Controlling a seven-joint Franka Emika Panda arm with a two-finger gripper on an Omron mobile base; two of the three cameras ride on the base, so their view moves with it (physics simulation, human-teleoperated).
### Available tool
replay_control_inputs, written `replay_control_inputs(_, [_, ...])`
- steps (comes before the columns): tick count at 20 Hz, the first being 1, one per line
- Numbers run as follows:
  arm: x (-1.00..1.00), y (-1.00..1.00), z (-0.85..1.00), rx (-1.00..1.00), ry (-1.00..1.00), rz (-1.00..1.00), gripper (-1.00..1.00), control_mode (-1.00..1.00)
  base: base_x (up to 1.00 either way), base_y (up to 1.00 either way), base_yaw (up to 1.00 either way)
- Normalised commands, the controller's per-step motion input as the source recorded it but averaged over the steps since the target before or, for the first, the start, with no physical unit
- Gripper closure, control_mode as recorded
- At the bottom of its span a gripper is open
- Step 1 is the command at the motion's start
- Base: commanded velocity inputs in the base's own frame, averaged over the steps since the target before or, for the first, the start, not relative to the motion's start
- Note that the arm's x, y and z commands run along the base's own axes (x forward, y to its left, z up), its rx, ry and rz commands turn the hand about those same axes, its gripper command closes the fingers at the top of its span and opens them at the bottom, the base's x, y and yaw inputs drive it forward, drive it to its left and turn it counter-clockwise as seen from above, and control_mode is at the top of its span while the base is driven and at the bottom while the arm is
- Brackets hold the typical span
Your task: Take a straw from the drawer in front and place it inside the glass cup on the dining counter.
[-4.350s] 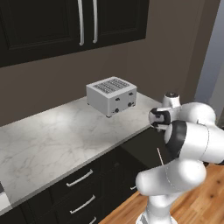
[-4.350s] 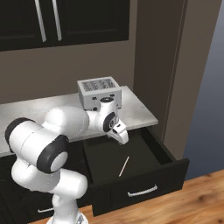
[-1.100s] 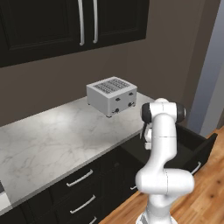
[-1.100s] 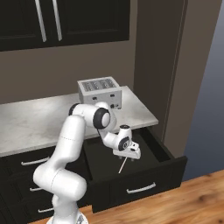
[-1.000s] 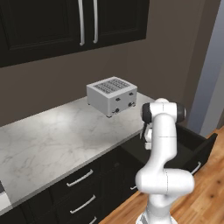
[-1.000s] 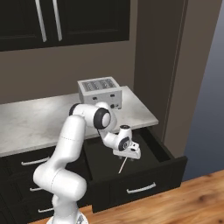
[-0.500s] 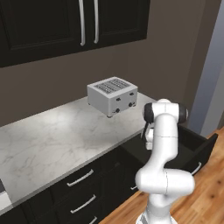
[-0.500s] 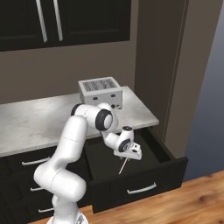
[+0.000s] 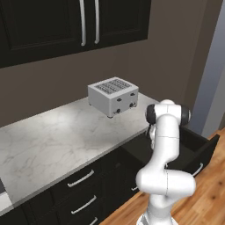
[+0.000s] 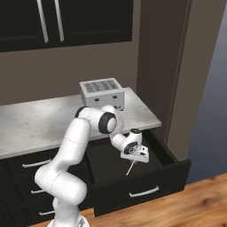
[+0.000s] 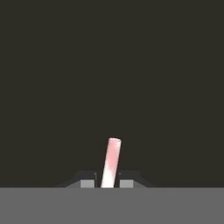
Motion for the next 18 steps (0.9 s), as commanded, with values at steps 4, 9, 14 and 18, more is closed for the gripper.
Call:
replay_control_inputs(4, [0.06,-0.46,0.08,0.04,0.01,0.0,1.0,-1.0,0.0,0.0,0.0])
replay_control_inputs(9, [-0.26,-0.15,0.42,0.03,-0.02,0.0,1.0,-1.0,0.0,0.0,0.0])
replay_control_inputs(14, [-0.63,0.01,1.0,0.0,-0.05,0.0,1.0,-1.0,0.0,0.0,0.0])
replay_control_inputs(18, [-0.24,0.07,1.0,0.0,0.0,-0.02,1.0,-1.0,0.0,0.0,0.0])
